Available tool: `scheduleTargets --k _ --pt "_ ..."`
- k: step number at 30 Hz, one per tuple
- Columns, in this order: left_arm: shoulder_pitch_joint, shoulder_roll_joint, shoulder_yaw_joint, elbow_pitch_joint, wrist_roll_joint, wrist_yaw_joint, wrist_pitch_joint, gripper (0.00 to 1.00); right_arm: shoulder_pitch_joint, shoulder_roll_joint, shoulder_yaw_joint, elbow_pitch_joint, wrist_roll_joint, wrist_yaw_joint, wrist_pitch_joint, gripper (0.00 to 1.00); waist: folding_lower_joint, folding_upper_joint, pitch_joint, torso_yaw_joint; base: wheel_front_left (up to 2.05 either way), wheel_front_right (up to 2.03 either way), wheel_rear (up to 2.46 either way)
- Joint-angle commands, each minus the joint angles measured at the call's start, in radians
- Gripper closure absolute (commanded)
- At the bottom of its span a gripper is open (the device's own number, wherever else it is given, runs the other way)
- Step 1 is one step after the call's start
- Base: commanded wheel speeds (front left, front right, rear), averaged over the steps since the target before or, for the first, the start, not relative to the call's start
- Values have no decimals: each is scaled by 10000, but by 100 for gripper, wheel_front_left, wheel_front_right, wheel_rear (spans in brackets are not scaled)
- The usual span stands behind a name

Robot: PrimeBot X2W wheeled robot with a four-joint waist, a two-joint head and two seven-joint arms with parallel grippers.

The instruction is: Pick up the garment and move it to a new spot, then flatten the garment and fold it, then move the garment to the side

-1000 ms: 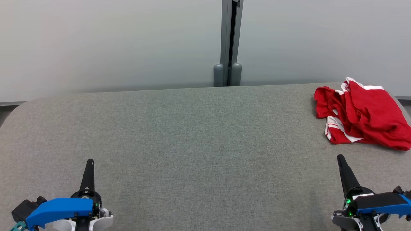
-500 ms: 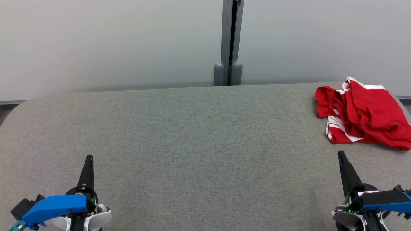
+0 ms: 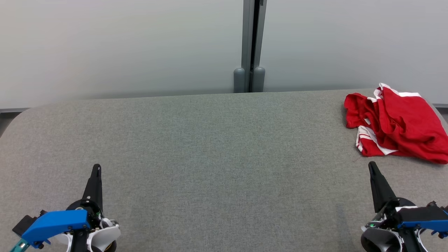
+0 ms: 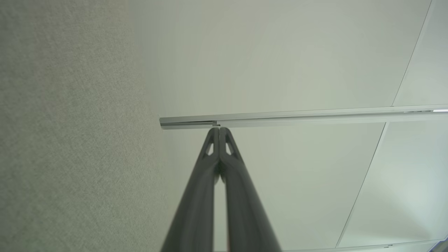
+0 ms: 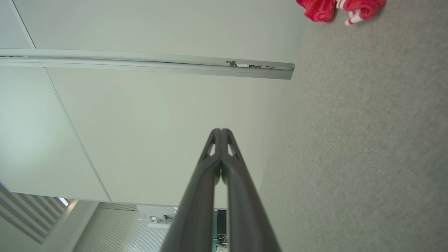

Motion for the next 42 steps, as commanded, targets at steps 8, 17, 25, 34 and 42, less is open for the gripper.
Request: scheduleTargets --k 8,17,25,34,42 --pt "-144 -6 49 -69 -459 -115 137 100 -154 26 -64 -60 446 4 129 100 0 1 16 8 0 0 0" --pt "-144 -6 47 -70 -460 -115 136 100 -153 25 -63 -60 447 4 128 100 0 1 16 8 0 0 0" --pt "-144 -6 46 -71 -461 -115 136 100 -150 25 -62 -59 448 4 128 100 0 1 16 8 0 0 0" --pt "-144 -6 45 -70 -461 -115 135 100 -145 23 -62 -59 448 4 127 100 0 1 16 8 0 0 0" --pt "-143 -6 45 -70 -462 -115 135 100 -139 23 -61 -59 449 4 126 100 0 1 16 8 0 0 0"
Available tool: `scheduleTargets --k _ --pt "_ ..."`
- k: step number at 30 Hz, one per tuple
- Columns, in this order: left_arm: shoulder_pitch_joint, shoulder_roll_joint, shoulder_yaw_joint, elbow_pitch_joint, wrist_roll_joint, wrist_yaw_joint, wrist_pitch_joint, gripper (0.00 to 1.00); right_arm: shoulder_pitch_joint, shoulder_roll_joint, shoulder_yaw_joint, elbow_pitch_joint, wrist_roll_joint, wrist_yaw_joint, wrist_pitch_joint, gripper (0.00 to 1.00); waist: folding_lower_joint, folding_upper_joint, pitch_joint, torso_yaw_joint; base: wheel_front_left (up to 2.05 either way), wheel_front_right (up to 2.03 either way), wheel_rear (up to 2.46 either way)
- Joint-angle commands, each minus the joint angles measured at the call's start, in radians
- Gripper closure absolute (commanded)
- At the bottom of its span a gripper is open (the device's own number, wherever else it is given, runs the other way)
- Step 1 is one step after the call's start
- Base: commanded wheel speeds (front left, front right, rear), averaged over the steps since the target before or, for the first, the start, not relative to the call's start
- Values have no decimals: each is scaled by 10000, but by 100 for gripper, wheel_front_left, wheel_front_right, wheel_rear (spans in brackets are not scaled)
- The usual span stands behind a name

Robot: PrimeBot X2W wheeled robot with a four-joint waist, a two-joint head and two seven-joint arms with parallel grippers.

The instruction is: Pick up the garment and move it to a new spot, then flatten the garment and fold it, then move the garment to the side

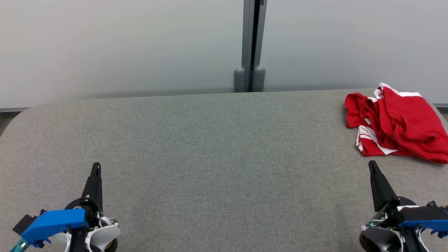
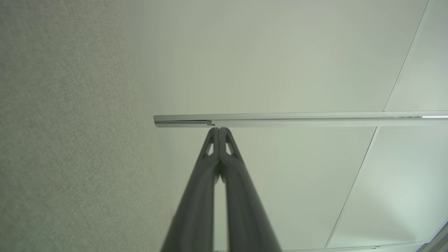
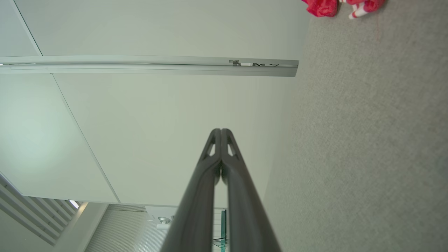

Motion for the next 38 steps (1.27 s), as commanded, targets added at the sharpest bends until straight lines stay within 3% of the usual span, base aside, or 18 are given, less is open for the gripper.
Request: scheduleTargets --k 1,38 --pt "-100 -6 18 -36 -28 -98 37 100 -105 10 -32 -30 25 4 27 100 0 -1 0 0 0 0 0" --pt "-100 -6 15 -38 -30 -97 35 100 -103 8 -30 -30 27 4 25 100 0 -1 0 0 0 0 0"
